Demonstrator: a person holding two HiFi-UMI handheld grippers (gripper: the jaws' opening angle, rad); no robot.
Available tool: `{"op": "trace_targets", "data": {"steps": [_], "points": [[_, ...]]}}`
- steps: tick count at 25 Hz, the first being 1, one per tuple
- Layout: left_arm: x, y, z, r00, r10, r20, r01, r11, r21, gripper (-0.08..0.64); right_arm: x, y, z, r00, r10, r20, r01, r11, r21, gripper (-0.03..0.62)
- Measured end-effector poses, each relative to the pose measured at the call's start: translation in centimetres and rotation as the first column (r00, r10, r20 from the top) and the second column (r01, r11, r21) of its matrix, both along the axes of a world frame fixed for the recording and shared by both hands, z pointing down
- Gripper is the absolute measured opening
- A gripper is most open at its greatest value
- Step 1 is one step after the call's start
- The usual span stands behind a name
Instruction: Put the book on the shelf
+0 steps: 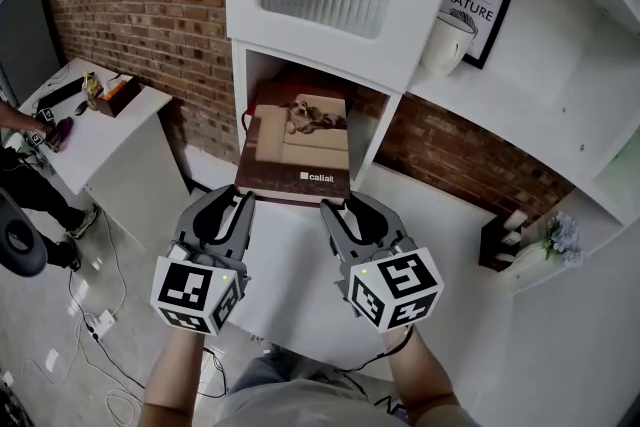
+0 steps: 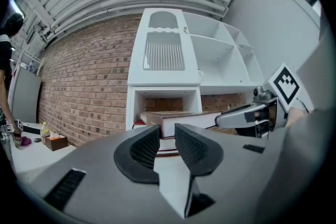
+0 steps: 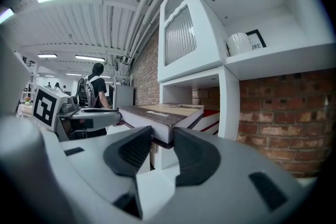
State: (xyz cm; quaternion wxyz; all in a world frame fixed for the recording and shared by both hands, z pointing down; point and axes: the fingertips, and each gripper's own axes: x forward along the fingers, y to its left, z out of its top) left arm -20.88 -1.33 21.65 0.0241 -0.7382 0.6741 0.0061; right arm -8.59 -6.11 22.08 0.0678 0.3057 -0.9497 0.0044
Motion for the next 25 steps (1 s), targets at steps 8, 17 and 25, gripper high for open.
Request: {"op": "trace_targets", "data": {"steps": [8,17,25], "points": [[-2.0,-2.4,0.2,1.0,0.026,-0.014,-0.026,1.0,-0.002,0.098,-1.8,-2.0,0.0,1.0,0.028,0.003,-0.028,1.0,-0.001,0.137],[-3.5,-4.6,0.3,0.998,0.059,-0.016,-0.059,0.998,0.007,0.098,-3.0,-3.6,0.0,0.998,0.056,0.011,-0.056,0.998,0.005,0.133],[-4.4,-6.5,0.1,0.996,0.087,-0.014,-0.087,0.996,0.007,0.098,-3.6,-4.9,-0.1,0.997,0.073,0.032,-0.073,0.997,-0.001,0.124]]}}
